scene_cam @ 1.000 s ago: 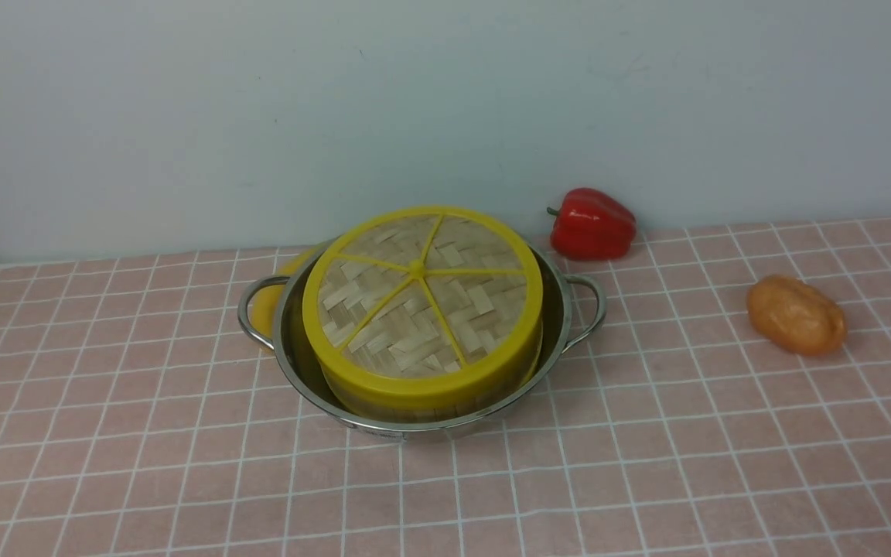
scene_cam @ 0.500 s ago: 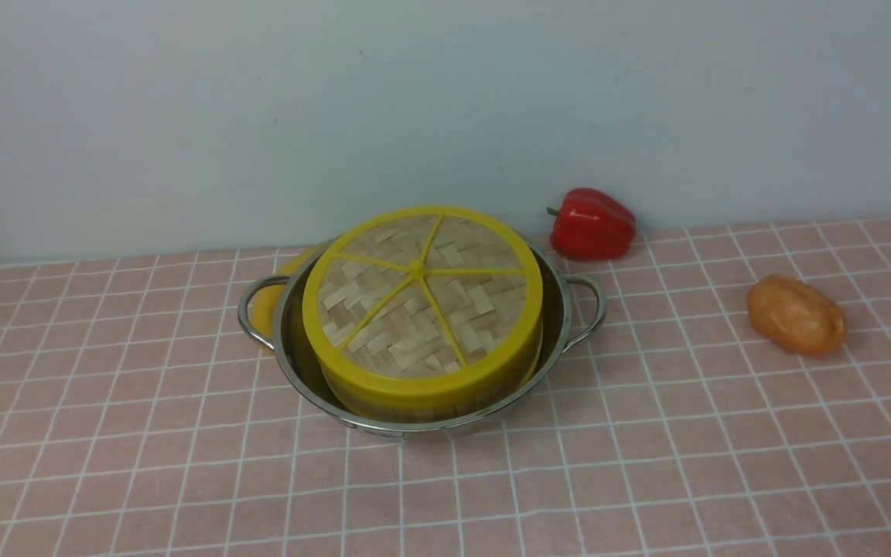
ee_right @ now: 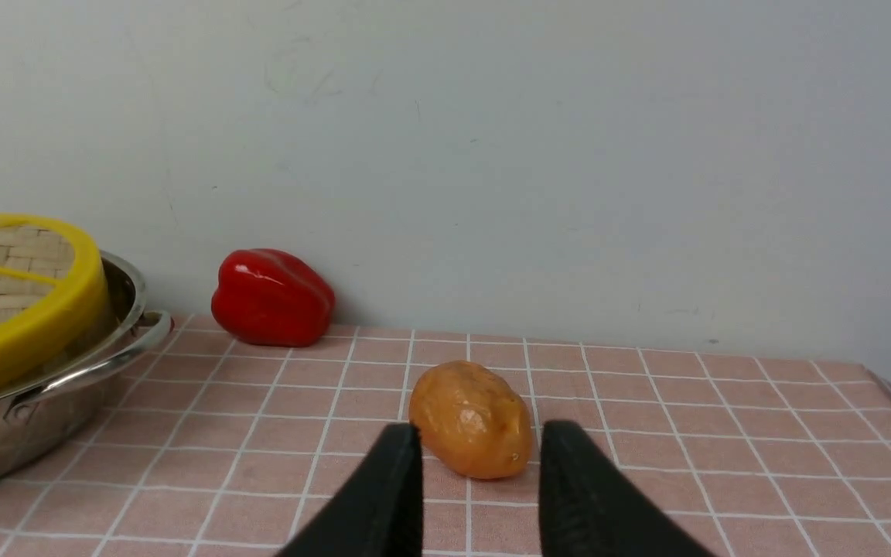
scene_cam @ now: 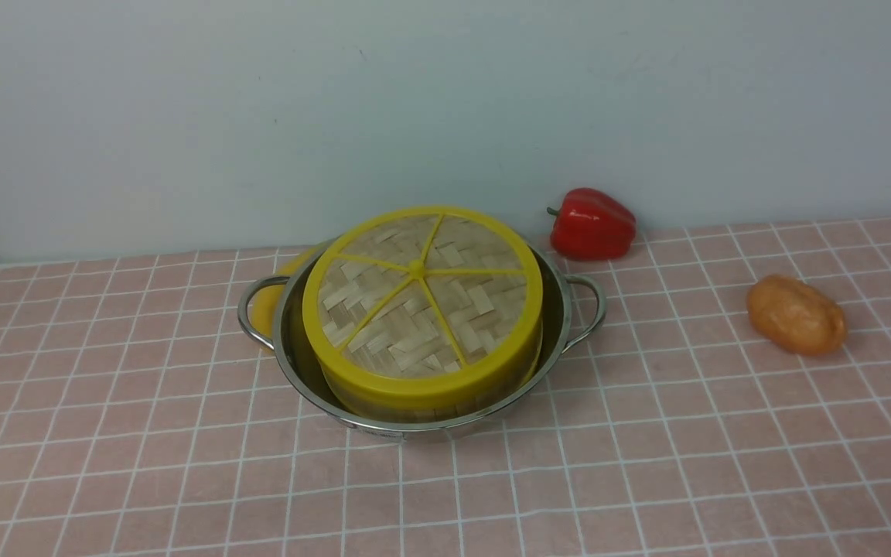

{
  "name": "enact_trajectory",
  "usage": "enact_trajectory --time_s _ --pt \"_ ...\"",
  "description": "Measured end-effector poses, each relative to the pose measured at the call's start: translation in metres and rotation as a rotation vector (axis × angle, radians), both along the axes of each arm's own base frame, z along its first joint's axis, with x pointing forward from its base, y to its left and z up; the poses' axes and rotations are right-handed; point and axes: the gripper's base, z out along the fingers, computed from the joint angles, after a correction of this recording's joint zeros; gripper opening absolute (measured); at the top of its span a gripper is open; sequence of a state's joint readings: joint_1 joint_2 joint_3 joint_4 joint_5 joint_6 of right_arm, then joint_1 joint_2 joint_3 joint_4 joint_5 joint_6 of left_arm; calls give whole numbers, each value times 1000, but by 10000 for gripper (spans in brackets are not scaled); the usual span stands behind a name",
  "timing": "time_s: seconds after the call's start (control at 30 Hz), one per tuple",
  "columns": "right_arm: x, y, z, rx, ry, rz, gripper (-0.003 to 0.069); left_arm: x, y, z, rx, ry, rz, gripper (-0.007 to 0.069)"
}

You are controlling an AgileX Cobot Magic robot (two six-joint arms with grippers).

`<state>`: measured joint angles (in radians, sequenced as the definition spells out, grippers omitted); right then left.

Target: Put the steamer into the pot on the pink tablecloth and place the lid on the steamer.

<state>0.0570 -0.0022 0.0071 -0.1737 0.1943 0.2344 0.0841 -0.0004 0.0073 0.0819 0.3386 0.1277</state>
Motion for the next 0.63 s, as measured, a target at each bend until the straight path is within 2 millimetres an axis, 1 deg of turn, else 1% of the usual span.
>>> enact_trajectory --time_s 0.63 --pt "0 0 0 16 1 0 240 0 0 0 1 0 0 211"
